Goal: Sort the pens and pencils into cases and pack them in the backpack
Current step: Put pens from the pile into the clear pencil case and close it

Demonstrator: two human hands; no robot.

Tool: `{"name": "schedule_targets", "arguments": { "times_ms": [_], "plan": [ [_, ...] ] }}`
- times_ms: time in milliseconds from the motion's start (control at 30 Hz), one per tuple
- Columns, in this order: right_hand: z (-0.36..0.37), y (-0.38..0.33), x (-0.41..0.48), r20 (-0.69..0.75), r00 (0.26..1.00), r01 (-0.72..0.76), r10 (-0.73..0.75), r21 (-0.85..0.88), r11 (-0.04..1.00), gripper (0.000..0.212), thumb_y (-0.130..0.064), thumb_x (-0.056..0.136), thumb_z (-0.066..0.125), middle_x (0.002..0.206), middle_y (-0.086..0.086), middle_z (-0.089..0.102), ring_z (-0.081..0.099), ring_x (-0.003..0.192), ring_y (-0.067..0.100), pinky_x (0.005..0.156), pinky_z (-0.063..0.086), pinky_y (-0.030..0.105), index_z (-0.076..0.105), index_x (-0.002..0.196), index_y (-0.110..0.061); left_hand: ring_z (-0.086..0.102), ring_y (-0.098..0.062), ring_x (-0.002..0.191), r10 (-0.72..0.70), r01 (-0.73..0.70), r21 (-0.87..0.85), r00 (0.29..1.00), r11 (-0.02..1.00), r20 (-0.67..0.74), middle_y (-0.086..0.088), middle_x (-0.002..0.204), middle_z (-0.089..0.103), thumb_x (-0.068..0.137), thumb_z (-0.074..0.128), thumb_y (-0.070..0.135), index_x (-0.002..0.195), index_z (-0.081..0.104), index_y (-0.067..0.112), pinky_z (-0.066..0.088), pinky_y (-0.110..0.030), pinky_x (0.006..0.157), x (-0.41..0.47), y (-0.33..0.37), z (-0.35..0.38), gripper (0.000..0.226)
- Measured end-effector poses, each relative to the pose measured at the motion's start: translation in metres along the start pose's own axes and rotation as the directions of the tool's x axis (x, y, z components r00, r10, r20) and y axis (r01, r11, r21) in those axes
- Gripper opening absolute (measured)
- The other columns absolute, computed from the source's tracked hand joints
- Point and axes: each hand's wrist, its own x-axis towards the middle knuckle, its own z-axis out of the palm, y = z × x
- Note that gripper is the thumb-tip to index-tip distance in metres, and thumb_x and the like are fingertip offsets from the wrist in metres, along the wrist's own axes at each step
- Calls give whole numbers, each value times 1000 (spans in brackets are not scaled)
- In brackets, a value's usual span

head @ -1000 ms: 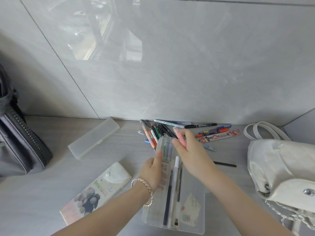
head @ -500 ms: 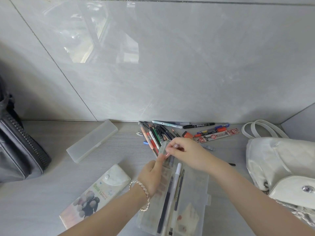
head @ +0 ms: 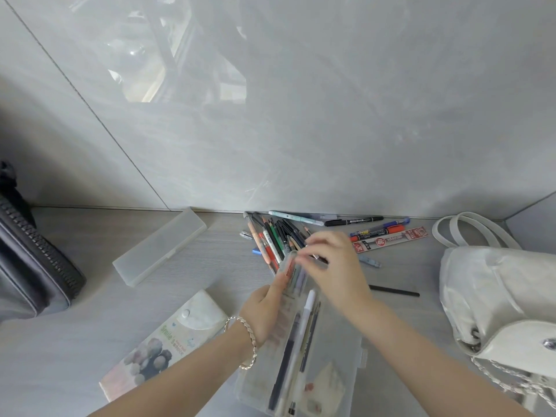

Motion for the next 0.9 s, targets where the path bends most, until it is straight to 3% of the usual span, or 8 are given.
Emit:
{"name": "schedule_targets", "arguments": {
  "times_ms": [67,200,333,500,600,700,800,900],
  "plan": [
    [-1,23,23,-49,989,-145,141,-67,987,11,-10,80,68,97,1,61,49,98,15,84,36,20,72,91,-12,46,-8,69,-27,26,20,1000,999,8,6,78,50,94,24,55,77,47,23,31,-11,59,4,-1,-2,43],
    [8,83,53,136,912,-315,388,-374,872,37,1,84,52,121,14,54,47,115,30,95,38,35,57,119,-9,46,-6,72,-43,44,33,999,999,-14,10,78,50,96,22,51,84,48,24,30,-10,58,11,0,-6,40],
    [18,99,67,242,868,-274,435,-497,823,39,-5,87,51,122,15,52,48,113,32,92,45,39,52,125,-15,52,-14,83,-69,69,-6,996,998,-54,3,89,55,95,23,53,88,53,23,40,-25,72,17,3,-14,43],
    [16,98,64,293,883,-150,365,-562,813,45,-6,83,55,120,12,52,49,113,31,86,46,38,50,126,-17,60,-29,90,-124,120,-71,991,990,-55,-2,82,59,92,24,58,85,59,17,50,-44,93,24,0,-16,54],
    [4,83,56,198,918,-232,343,-433,871,45,-7,78,60,113,10,56,53,107,28,85,45,33,54,122,-16,56,-25,90,-148,141,-104,986,985,-71,-2,89,58,93,23,58,100,60,14,50,-41,92,20,-2,-15,59],
    [-11,32,42,61,943,-322,329,-95,942,28,-11,77,66,96,3,62,58,86,13,73,44,16,63,104,-15,57,-25,92,-187,172,-180,980,969,-72,-3,92,57,91,21,60,110,58,12,51,-40,89,15,-2,-13,64],
    [-16,-27,6,228,946,-260,230,110,959,10,-16,77,70,80,-7,68,60,69,2,62,44,5,70,87,-17,58,-31,108,-175,158,-265,984,951,-43,-7,111,62,83,21,72,115,58,20,47,-46,96,19,-7,-6,71],
    [0,-49,-30,316,938,-170,142,62,983,14,-20,75,69,88,-6,65,56,75,3,68,43,6,72,89,-19,61,-31,108,-160,125,-459,986,879,-38,-9,118,65,52,36,95,119,58,24,46,-54,97,29,-22,5,99]
  ]
}}
